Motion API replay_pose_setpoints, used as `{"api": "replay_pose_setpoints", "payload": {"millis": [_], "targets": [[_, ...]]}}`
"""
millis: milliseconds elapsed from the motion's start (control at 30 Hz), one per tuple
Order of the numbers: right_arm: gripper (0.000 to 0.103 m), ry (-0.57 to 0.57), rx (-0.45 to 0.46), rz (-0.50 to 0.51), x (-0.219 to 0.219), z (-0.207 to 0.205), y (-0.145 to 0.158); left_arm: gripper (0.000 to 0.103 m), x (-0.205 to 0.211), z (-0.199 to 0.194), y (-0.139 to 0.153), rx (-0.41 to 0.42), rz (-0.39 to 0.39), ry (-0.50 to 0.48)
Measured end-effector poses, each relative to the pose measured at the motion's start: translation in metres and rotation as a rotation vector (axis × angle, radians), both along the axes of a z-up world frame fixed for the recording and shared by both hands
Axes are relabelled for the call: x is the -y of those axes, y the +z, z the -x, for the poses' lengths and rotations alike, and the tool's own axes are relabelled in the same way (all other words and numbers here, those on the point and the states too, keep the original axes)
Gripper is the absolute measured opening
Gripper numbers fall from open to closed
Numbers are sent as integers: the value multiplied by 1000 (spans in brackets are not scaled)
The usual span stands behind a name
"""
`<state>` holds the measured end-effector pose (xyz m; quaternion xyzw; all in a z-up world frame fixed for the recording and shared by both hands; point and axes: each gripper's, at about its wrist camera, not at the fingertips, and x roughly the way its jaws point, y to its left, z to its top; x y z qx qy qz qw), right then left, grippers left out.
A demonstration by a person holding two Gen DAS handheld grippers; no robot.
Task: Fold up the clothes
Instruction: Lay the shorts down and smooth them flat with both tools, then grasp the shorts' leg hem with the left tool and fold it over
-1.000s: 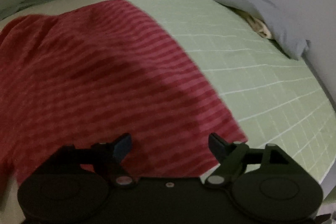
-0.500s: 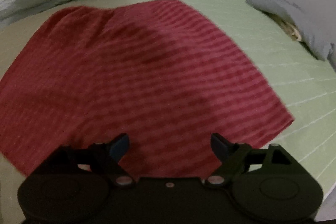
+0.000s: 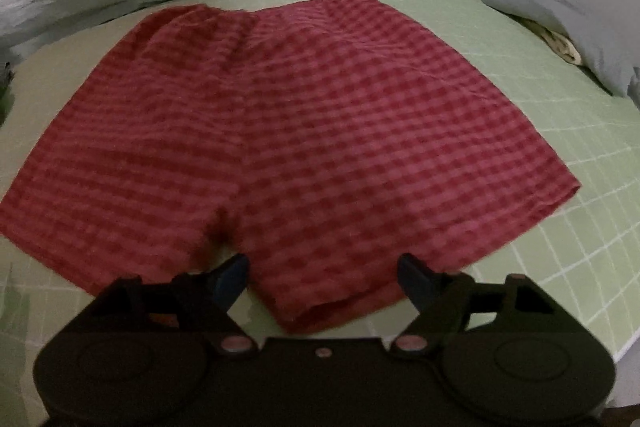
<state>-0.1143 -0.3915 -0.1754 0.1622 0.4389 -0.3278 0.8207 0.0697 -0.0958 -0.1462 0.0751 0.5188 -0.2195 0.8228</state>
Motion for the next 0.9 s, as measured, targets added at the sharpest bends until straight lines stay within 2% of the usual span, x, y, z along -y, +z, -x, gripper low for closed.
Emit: {"api": "replay_pose_setpoints", "payload": {"millis": [133, 200, 267, 333, 367, 467, 700, 833, 867, 900], "targets": [[81, 27, -40, -14, -9, -5, -3, 78, 9, -11, -6, -6, -4, -5], [83, 37, -54, -1, -15, -2, 0, 89, 12, -17, -11, -17, 3, 11], [90, 53, -84, 41, -23, 0, 4, 93, 14, -22, -15, -35, 16, 21], [102, 69, -94, 74, -28, 5, 9, 98, 17, -25, -19, -37, 13, 20], [102, 77, -98, 88, -31, 7, 12, 101, 19, -26, -20, -38, 12, 19], [103, 88, -96, 91, -33, 12, 19, 102, 26, -30, -23, -25, -17, 11], [103, 31, -106, 79, -31, 12, 25, 103, 43, -40, -28, 40, -94, -2], [103, 38, -112, 96, -37, 5, 26, 96, 47, -38, -28, 56, -84, -26], [103, 48, -106, 96, -37, 5, 27, 85, 48, -36, -26, 69, -81, -27], [103, 59, -100, 96, -38, 4, 28, 69, 50, -34, -23, 81, -78, -27]]}}
